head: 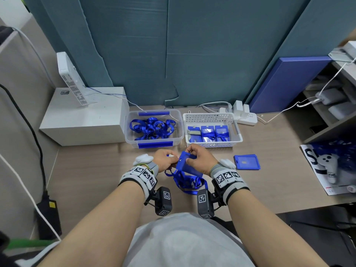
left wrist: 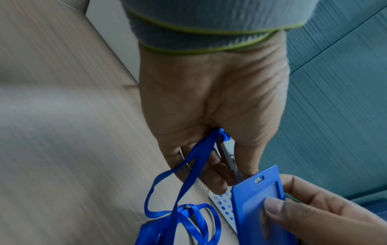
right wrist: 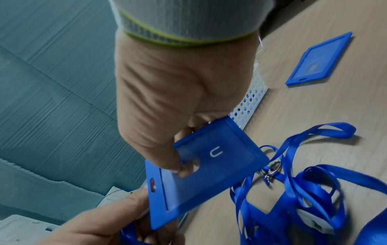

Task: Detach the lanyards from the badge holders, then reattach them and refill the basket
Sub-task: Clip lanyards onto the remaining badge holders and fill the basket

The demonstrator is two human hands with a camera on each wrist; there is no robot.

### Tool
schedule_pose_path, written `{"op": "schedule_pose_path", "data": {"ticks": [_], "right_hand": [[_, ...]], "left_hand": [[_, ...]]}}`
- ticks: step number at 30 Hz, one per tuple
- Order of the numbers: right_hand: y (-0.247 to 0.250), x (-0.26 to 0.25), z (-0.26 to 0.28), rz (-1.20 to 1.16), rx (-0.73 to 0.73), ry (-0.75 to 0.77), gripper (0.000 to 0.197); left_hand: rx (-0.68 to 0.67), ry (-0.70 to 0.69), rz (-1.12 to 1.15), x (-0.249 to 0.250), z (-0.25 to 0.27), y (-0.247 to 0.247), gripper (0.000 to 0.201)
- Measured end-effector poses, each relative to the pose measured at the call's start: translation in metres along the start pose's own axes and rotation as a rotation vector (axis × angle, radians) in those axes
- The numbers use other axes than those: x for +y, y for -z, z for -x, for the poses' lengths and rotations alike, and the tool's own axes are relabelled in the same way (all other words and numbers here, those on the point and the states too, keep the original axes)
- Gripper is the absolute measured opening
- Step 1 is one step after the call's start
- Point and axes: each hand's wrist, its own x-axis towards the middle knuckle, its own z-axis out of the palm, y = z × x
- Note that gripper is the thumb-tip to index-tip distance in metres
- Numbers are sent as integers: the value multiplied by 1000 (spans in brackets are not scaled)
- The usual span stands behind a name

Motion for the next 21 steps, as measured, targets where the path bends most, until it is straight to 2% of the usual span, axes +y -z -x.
{"op": "schedule_pose_path", "data": {"ticks": [7, 21], "right_hand": [[-1, -2, 1, 4, -2, 0, 17], [-4, -1, 4, 2, -4, -5, 16]], "left_hand": [[-21, 45, 81, 1, -1, 0, 19], [-56, 50, 137, -1, 1, 0, 19]]}}
